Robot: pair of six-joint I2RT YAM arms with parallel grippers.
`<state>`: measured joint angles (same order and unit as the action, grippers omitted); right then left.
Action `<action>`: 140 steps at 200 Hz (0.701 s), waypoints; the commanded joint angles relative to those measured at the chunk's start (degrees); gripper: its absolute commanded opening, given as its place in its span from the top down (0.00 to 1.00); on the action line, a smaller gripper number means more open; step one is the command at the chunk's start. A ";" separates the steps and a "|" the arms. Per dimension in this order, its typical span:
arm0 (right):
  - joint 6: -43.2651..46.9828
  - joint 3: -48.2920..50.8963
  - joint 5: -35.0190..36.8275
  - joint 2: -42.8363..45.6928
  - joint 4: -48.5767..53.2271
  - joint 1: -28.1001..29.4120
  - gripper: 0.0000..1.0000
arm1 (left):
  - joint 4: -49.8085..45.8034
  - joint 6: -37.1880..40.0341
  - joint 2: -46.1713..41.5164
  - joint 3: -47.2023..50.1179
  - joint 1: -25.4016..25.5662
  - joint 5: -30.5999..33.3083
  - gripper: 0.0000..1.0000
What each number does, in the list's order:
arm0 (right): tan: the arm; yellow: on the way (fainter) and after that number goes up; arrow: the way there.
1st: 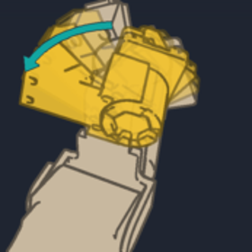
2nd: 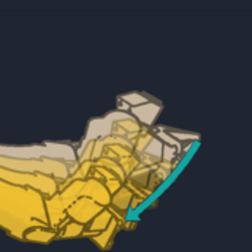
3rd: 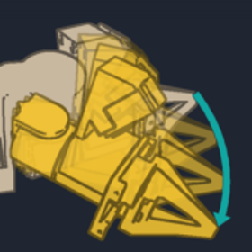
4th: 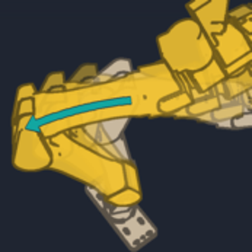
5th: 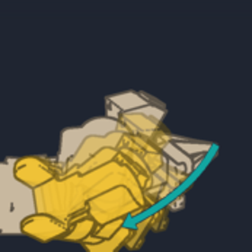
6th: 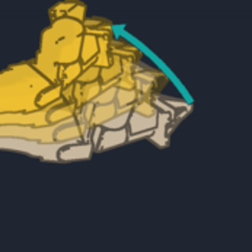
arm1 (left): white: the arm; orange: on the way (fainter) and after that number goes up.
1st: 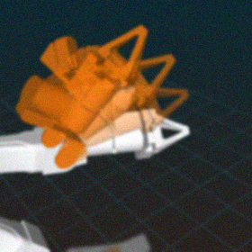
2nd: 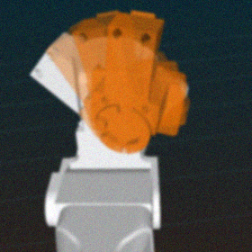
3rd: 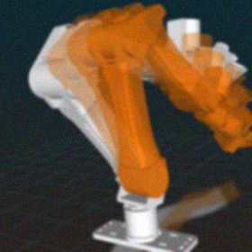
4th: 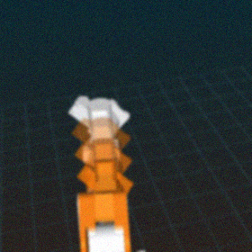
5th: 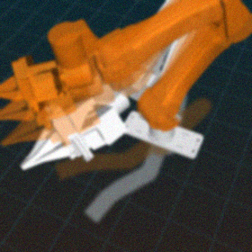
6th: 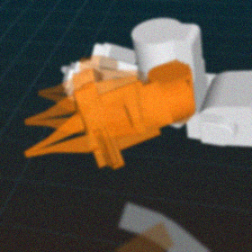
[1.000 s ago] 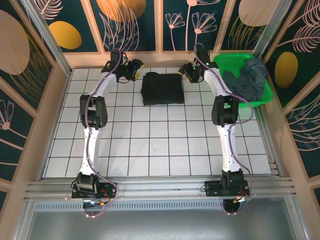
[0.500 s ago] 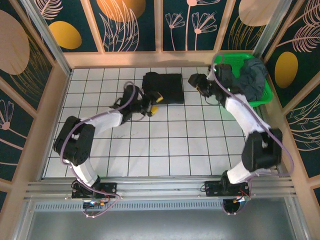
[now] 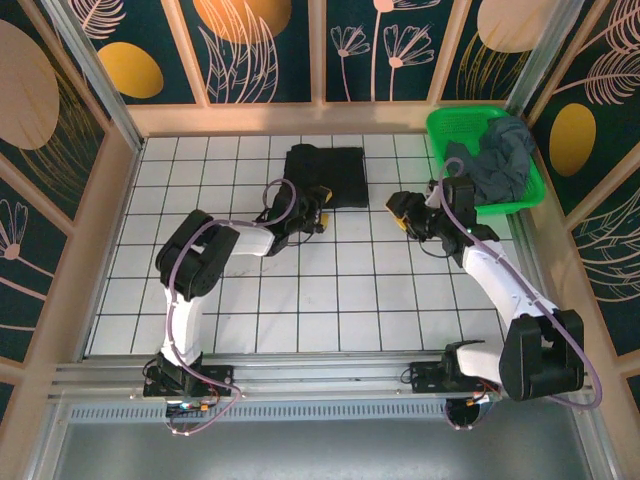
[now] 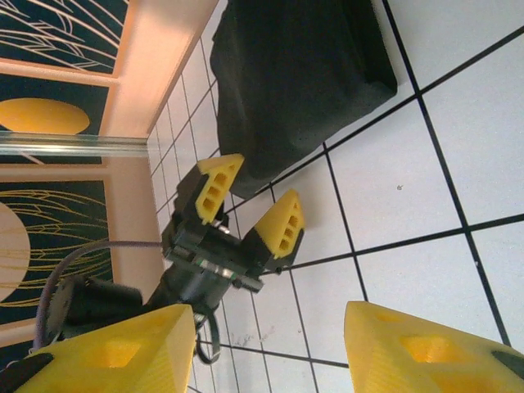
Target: Fold and stack the t-shirts
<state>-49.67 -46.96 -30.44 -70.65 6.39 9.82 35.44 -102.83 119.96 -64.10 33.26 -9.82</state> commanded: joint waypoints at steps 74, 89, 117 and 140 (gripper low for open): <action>0.71 -2.28 -1.88 -1.81 2.33 -2.16 0.50 | -7.46 -10.30 12.04 -11.25 0.40 8.35 0.65; 1.50 -3.57 -1.18 -2.28 3.86 -2.51 0.50 | -5.65 -11.39 12.17 -9.84 0.00 10.84 0.78; 3.39 -6.32 -0.73 -2.86 5.67 -3.55 0.50 | -4.78 -4.14 8.96 -7.07 -3.31 10.73 1.00; 5.83 -9.30 0.56 -4.22 8.89 -3.87 0.51 | -1.37 0.06 2.65 1.43 -8.04 9.83 1.00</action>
<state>-47.44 -52.10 -31.31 -73.49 11.29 6.50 34.26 -107.72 128.01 -70.32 30.89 -2.28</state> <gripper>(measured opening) 0.493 0.051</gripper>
